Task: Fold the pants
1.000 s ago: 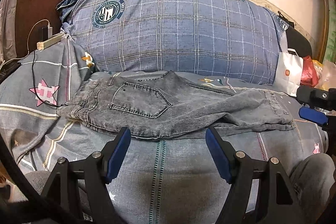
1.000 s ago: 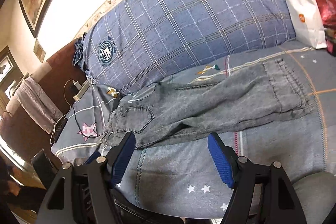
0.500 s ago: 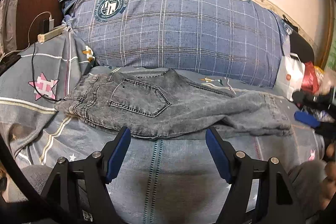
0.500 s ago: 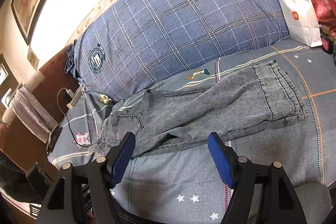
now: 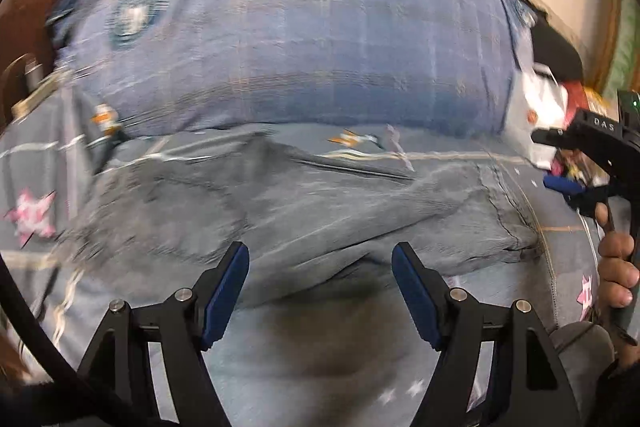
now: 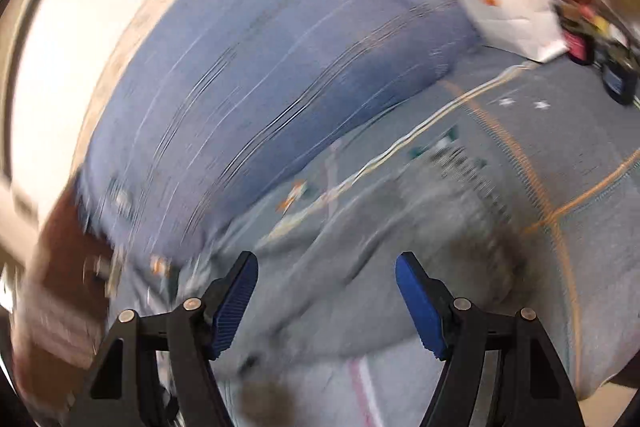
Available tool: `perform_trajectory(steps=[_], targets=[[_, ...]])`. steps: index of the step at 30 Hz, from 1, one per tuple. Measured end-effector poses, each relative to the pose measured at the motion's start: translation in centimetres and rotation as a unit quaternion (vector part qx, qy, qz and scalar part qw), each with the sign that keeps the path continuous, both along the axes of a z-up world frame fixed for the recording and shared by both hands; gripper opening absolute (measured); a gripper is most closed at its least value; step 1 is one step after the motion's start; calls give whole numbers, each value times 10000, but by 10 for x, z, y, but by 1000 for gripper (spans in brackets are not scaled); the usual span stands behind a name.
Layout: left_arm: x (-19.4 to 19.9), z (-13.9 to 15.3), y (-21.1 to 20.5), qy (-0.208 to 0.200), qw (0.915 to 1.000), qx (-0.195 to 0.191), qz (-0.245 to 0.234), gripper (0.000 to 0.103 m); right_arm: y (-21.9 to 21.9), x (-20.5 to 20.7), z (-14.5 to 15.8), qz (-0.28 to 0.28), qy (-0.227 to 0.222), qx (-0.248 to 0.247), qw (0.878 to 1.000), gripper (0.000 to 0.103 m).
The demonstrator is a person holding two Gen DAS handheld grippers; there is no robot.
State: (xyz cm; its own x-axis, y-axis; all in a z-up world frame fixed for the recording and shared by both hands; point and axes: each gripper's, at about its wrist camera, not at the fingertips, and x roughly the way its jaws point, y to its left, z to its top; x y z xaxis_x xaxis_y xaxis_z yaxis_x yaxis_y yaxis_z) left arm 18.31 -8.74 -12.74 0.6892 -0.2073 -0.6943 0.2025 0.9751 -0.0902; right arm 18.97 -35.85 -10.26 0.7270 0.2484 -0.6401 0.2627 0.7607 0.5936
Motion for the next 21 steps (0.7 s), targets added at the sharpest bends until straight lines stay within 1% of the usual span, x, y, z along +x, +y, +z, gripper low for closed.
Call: perform_trajectory(steps=[2, 3, 4, 5, 6, 8, 9, 11, 12, 14, 15, 16, 17, 18, 19, 20, 21], targets=[[15, -3, -27, -2, 9991, 5, -424, 75, -18, 3, -9, -249, -23, -26, 9997, 74], [19, -5, -40, -5, 9979, 6, -648, 74, -26, 1, -19, -351, 88, -69, 9993, 74], [25, -8, -57, 27, 9955, 16, -942, 74, -31, 0, -27, -410, 291, -97, 9987, 74], [31, -12, -77, 106, 9920, 64, -1257, 75, -38, -2, -34, -500, 491, -141, 9974, 74], [36, -18, -98, 221, 9875, 164, -1549, 75, -44, -4, -37, -575, 562, -185, 9966, 74], [44, -36, -145, 430, 9749, 431, -2141, 75, -63, -9, -40, -879, 636, -164, 9940, 74], [47, -45, -164, 502, 9687, 556, -2367, 75, -74, -14, -42, -1096, 648, -65, 9918, 74], [45, -66, -202, 652, 9541, 883, -2786, 74, -84, -19, -47, -1222, 690, 96, 9901, 74], [41, -74, -217, 678, 9467, 1016, -2982, 74, -89, -21, -49, -1262, 695, 136, 9895, 74], [31, -88, -243, 600, 9328, 1268, -3321, 74, -98, -27, -49, -1397, 670, 98, 9879, 74], [28, -94, -253, 552, 9288, 1437, -3371, 75, -101, -30, -49, -1449, 653, 94, 9872, 74], [24, -96, -259, 399, 9298, 1452, -3360, 75, -105, -32, -50, -1496, 636, 133, 9866, 74], [23, -95, -264, 353, 9300, 1318, -3412, 69, -110, -31, -52, -1535, 624, 181, 9860, 74], [25, -94, -269, 363, 9320, 1285, -3369, 63, -113, -32, -53, -1607, 640, 215, 9847, 74], [27, -91, -271, 318, 9360, 1242, -3277, 46, -116, -35, -56, -1661, 644, 261, 9837, 74], [30, -88, -271, 374, 9396, 1170, -3195, 23, -120, -37, -58, -1688, 627, 337, 9831, 74], [35, -83, -267, 493, 9438, 1019, -3105, 16, -123, -39, -60, -1731, 593, 461, 9820, 74]])
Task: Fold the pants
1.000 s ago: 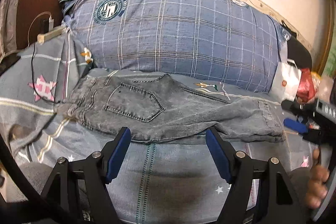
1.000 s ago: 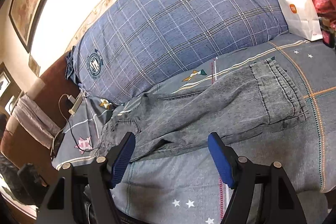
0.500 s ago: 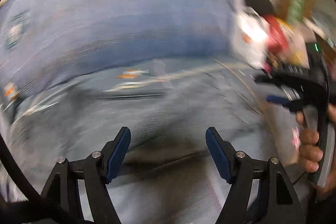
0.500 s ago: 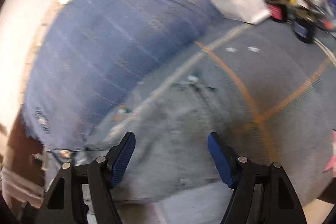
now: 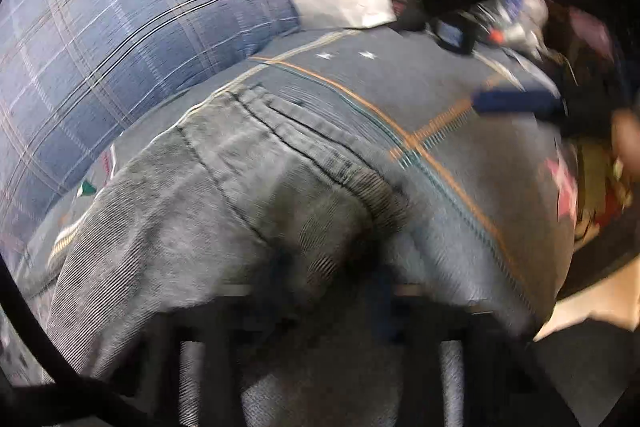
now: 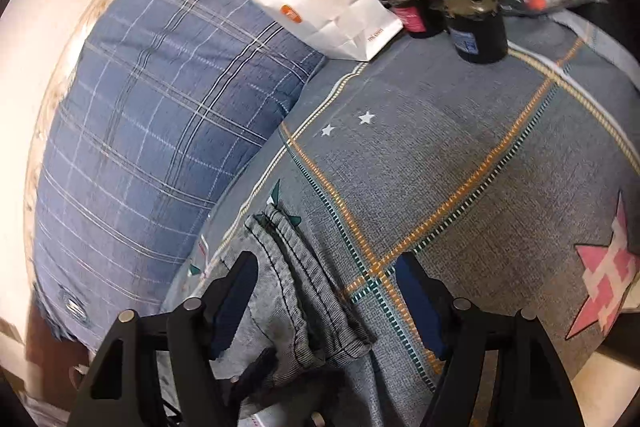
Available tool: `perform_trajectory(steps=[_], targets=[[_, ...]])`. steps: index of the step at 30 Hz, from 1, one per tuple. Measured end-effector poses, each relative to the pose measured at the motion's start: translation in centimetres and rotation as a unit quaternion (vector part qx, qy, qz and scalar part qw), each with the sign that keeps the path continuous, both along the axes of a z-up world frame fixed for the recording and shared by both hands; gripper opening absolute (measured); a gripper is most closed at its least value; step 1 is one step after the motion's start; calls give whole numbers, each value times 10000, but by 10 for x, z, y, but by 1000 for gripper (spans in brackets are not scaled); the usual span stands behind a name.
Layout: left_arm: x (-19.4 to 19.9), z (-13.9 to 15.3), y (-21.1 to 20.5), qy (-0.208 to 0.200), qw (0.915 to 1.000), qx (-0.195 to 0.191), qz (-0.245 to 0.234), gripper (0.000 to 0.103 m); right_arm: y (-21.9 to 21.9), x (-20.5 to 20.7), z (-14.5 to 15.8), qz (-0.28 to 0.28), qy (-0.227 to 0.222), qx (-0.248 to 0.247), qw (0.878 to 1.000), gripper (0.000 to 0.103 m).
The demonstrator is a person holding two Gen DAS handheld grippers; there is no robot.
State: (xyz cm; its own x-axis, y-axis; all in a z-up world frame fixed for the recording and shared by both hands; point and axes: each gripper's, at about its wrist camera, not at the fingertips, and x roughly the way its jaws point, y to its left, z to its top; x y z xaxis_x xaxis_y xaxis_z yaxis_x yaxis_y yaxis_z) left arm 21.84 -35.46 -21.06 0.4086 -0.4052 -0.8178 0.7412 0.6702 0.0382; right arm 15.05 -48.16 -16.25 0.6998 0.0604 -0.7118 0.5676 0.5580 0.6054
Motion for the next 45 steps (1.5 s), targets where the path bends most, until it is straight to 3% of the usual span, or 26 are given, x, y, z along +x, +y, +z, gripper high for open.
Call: perform_trajectory(steps=[3, 5, 9, 14, 16, 18, 19, 20, 23, 29, 35, 39, 45], targets=[[13, 15, 23, 739, 9939, -753, 314, 16, -6, -1, -5, 15, -170, 306, 9994, 74], [17, 16, 35, 1073, 9876, -1038, 494, 16, -4, 6, -16, 296, -351, 796, 9958, 75], [17, 17, 39, 1254, 9822, -1225, 670, 16, 13, 33, -35, 1009, -336, 1523, 9826, 75], [5, 29, 29, 1114, 9850, -1203, 547, 15, 28, 48, -43, 1386, -122, 1613, 9771, 75], [6, 26, 29, 1251, 9830, -1210, 578, 15, 30, 52, -48, 1432, -112, 1763, 9738, 74], [12, 24, 36, 1444, 9788, -1314, 620, 15, 33, 55, -52, 1500, -76, 1847, 9712, 64], [13, 25, 39, 1497, 9771, -1375, 635, 15, 35, 59, -53, 1518, -32, 1798, 9719, 41], [15, 25, 41, 1516, 9764, -1398, 639, 15, 37, 61, -53, 1538, 28, 1713, 9731, 32], [16, 31, 44, 1509, 9753, -1462, 675, 15, 42, 63, -45, 1624, 0, 1439, 9762, 19], [7, 49, 69, 1430, 9686, -1854, 837, 15, 61, 68, -14, 1964, -501, 873, 9753, 16], [10, 48, 84, 1530, 9616, -2057, 977, 15, 68, 65, -6, 2302, -820, 991, 9646, 16], [7, 49, 83, 1445, 9634, -2031, 989, 15, 69, 64, -7, 2299, -817, 986, 9648, 16], [10, 53, 90, 1492, 9584, -2200, 1043, 15, 71, 62, 0, 2364, -1049, 941, 9614, 16]])
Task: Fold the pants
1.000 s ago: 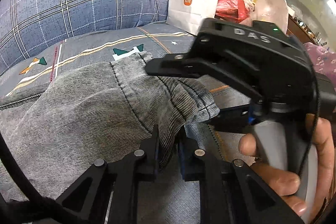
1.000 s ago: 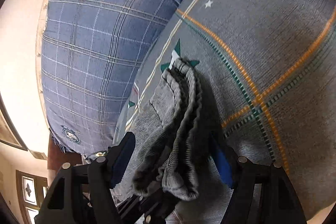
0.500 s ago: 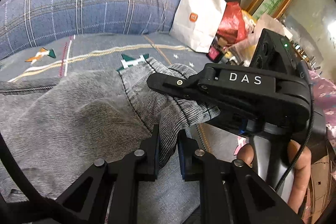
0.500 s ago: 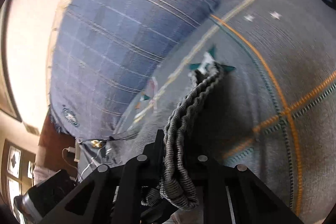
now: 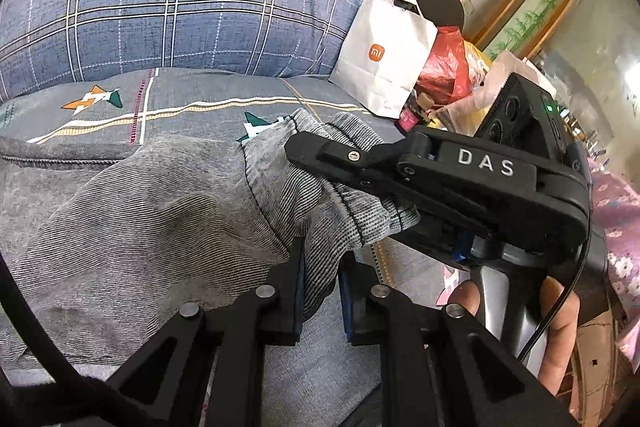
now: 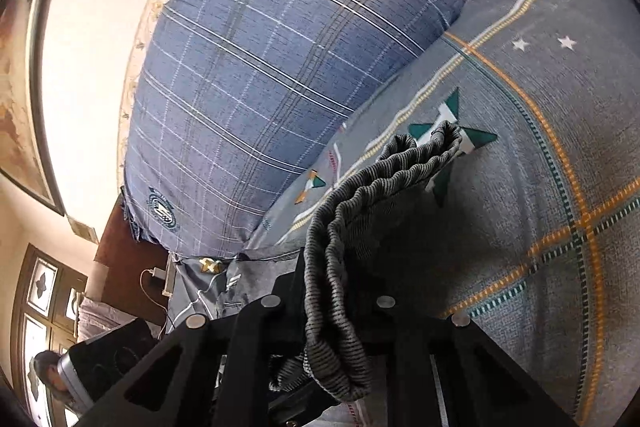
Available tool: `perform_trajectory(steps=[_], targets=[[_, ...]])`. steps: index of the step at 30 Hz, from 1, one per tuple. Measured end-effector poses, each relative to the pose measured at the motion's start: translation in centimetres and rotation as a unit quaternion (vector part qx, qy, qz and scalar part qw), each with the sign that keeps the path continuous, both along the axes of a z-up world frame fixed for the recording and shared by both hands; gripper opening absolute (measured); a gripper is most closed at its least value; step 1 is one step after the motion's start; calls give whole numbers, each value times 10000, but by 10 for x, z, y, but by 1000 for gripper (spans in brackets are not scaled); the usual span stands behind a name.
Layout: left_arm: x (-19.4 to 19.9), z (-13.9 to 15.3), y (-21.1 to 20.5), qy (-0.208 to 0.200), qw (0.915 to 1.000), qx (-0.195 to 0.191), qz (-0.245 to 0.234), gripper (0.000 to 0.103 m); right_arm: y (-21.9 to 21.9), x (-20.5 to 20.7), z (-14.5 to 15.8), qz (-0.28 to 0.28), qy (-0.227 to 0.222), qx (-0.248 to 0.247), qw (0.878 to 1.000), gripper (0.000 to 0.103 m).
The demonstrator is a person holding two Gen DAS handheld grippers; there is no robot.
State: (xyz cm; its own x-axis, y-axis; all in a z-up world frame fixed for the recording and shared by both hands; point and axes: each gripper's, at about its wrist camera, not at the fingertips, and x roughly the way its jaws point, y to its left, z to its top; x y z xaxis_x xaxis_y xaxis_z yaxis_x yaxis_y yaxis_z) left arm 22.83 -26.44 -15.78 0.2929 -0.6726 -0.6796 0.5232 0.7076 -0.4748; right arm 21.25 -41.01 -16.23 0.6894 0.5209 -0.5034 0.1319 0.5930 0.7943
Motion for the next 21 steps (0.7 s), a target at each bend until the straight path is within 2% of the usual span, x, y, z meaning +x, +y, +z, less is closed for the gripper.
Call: perform_trajectory(steps=[4, 6, 8, 12, 14, 16, 18, 20, 21], targets=[[0, 12, 23, -41, 9996, -246, 121, 15, 10, 0, 11, 84, -222, -47, 9997, 16], [2, 18, 39, -11, 9989, -395, 246, 15, 23, -2, 25, -27, -272, -168, 9995, 16], [6, 22, 62, 66, 9972, -590, 447, 15, 45, 2, 42, 88, -321, -455, 9984, 16], [26, 16, 110, 593, 9906, -843, 901, 15, 99, 29, 59, 534, -147, -881, 9946, 16], [35, 9, 138, 813, 9862, -950, 1085, 15, 124, 45, 54, 750, -37, -896, 9931, 16], [37, -2, 163, 1017, 9811, -1064, 1259, 15, 150, 54, 45, 1081, -234, -849, 9902, 16], [36, -20, 182, 1336, 9721, -1168, 1532, 15, 168, 56, 33, 1324, -426, -723, 9876, 16], [30, -38, 197, 1627, 9585, -1349, 1913, 15, 184, 60, 15, 1577, -354, -552, 9853, 16], [28, -43, 199, 1722, 9547, -1338, 2025, 15, 192, 63, 7, 1699, -303, -540, 9835, 16]])
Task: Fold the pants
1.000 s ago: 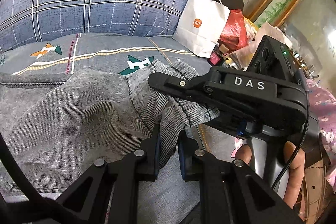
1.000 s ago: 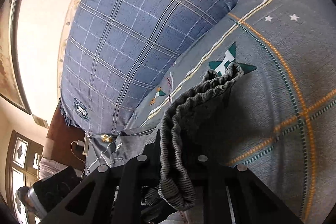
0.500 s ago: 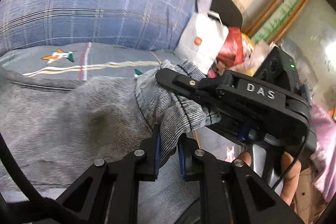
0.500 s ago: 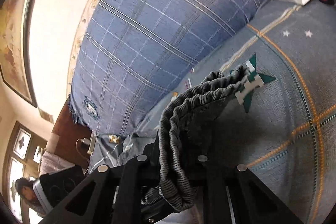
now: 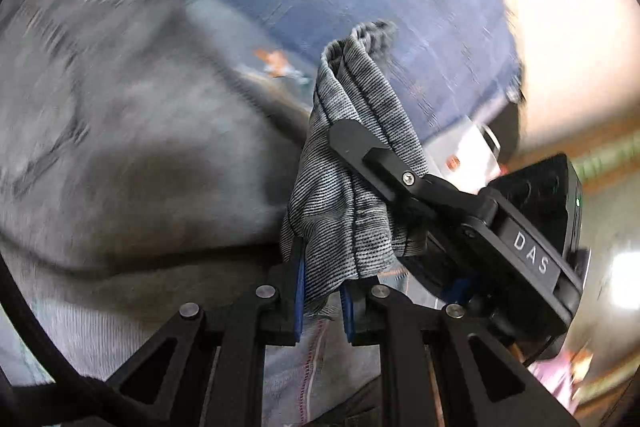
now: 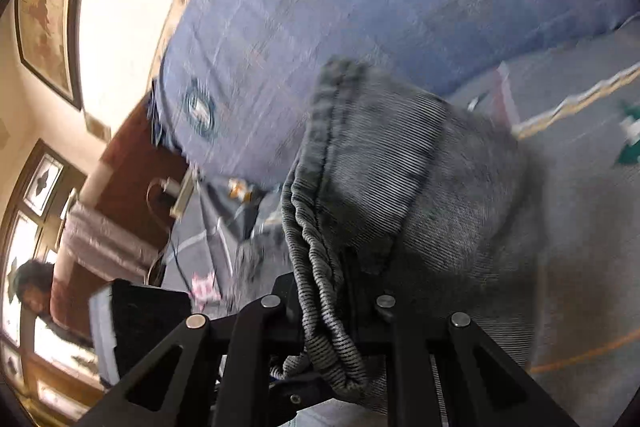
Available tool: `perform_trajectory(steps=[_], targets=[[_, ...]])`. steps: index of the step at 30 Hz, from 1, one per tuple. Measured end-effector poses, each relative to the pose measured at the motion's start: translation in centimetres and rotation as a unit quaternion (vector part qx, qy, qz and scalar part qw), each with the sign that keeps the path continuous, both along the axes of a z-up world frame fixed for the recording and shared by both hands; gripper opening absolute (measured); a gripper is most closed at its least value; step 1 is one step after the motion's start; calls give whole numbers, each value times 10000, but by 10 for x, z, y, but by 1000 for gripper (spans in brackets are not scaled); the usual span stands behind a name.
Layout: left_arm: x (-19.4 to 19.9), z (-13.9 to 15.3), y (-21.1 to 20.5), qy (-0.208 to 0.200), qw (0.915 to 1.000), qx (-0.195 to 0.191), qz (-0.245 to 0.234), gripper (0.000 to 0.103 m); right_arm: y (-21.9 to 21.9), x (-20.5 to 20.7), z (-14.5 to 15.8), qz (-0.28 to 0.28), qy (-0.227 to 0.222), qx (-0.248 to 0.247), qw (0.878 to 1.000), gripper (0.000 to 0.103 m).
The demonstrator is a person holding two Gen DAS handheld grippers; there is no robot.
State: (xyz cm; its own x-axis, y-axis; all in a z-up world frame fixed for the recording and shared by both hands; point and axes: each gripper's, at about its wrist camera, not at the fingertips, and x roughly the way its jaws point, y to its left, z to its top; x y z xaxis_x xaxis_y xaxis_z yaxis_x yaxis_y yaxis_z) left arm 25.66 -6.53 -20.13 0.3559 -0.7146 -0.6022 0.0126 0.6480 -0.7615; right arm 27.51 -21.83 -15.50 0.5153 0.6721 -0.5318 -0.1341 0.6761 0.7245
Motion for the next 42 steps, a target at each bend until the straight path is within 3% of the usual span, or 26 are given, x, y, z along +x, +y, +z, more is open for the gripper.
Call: perform_trajectory(steps=[6, 10, 13, 15, 16, 17, 18, 20, 22, 24, 26, 27, 29, 32, 35, 37, 39, 42], targets=[[-8, 1, 1, -48, 9974, 653, 301, 16, 30, 6, -14, 327, -47, -122, 9994, 19], [-4, -24, 10, 455, 9966, 529, 438, 20, 30, 8, -24, 286, 176, 43, 9994, 19], [-7, -37, 17, 675, 9956, 415, 497, 20, 12, 2, -15, 80, 79, 727, 9973, 20], [-11, -38, 21, 648, 9957, 378, 549, 24, -4, -9, -2, -121, -185, 880, 9959, 55], [-14, -36, 21, 596, 9960, 386, 549, 30, -12, -14, 3, -244, -253, 841, 9958, 88], [-17, -33, 21, 533, 9962, 409, 546, 37, -20, -20, 6, -426, -359, 805, 9952, 89], [-14, -30, 22, 463, 9965, 428, 551, 40, -29, -26, 6, -627, -430, 748, 9943, 89], [-11, -25, 26, 357, 9973, 383, 512, 57, -41, -30, 0, -812, -308, 694, 9938, 88], [-7, -26, 32, 345, 9973, 276, 582, 57, -51, -33, -7, -1149, -145, 493, 9920, 87], [-3, -26, 33, 388, 9963, 374, 676, 55, -51, -30, -18, -1309, 156, 196, 9911, 81], [7, -29, 29, 330, 9945, 729, 672, 19, -46, -24, -24, -1241, 354, 1, 9916, 72], [10, -28, 26, 287, 9929, 964, 637, 18, -42, -22, -28, -1180, 441, -83, 9920, 72], [1, -21, 29, 197, 9932, 910, 694, 16, -34, -20, -30, -1068, 505, -157, 9929, 72], [-12, -3, 28, -104, 9888, 1276, 763, 16, -28, -24, -22, -1039, 333, -395, 9932, 72], [-10, -31, 27, 392, 9848, 1502, 782, 17, -19, -19, -25, -915, 373, -607, 9932, 72], [-12, -30, 32, 349, 9865, 1326, 891, 18, -7, -11, -40, -688, 651, -741, 9927, 72], [-13, -21, 29, 236, 9859, 1456, 784, 20, 2, -6, -50, -609, 858, -1078, 9886, 72], [-11, -17, 26, 145, 9825, 1676, 801, 34, 7, -7, -46, -605, 748, -1262, 9873, 72]])
